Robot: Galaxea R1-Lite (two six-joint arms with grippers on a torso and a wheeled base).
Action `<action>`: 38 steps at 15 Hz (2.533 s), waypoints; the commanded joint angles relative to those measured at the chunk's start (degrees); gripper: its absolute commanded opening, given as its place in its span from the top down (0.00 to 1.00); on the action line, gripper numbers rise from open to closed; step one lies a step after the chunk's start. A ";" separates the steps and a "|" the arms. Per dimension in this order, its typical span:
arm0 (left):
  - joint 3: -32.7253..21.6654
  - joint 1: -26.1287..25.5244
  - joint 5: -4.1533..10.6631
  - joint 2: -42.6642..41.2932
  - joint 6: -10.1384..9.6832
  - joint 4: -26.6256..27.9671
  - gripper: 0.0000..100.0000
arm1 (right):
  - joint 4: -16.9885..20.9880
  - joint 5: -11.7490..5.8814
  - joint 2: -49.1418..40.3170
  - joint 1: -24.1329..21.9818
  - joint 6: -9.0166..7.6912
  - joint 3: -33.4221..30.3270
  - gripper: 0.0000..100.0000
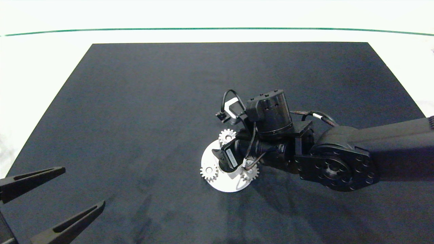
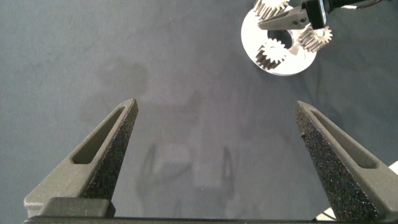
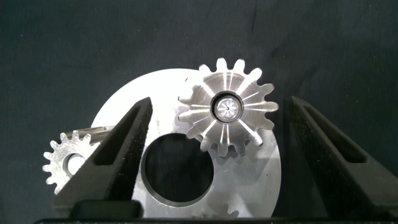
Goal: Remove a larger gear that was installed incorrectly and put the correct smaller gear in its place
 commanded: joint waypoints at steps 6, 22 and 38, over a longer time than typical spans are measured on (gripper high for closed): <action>-0.06 -0.28 0.03 0.13 0.03 -0.75 0.00 | 0.02 -0.07 -0.24 -0.06 -0.07 0.26 0.28; 0.21 -2.39 0.03 0.30 -0.76 -0.92 0.00 | -0.07 -0.07 0.20 -0.06 -0.16 0.26 0.62; 0.29 -2.21 0.03 0.39 -0.76 -0.83 0.00 | 0.55 -0.42 -2.18 0.20 -3.59 1.49 0.69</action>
